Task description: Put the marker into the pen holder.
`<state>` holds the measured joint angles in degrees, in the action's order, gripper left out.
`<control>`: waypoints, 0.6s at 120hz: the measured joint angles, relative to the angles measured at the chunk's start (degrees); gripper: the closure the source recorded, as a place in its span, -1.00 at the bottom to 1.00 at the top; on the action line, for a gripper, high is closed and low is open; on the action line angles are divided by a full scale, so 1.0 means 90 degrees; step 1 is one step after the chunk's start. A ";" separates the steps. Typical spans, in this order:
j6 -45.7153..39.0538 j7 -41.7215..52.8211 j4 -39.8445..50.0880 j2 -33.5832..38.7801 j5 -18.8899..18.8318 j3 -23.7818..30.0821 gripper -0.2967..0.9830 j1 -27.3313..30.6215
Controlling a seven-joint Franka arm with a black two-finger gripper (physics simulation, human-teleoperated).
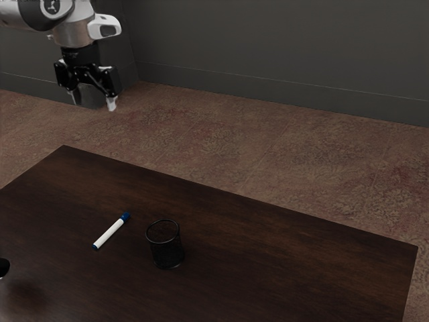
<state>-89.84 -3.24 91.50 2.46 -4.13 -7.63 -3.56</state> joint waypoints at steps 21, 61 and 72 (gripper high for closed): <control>-0.0115 -0.0244 0.0541 -0.0153 -0.0066 0.0064 -0.54 0.1038; -0.1625 -0.0520 0.2219 -0.1609 0.0258 0.0072 -0.53 0.0665; -0.2004 -0.0559 0.2488 -0.1795 0.0314 0.0067 -0.53 0.0674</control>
<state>-107.88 -8.28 113.89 -13.69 -1.30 -7.02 2.51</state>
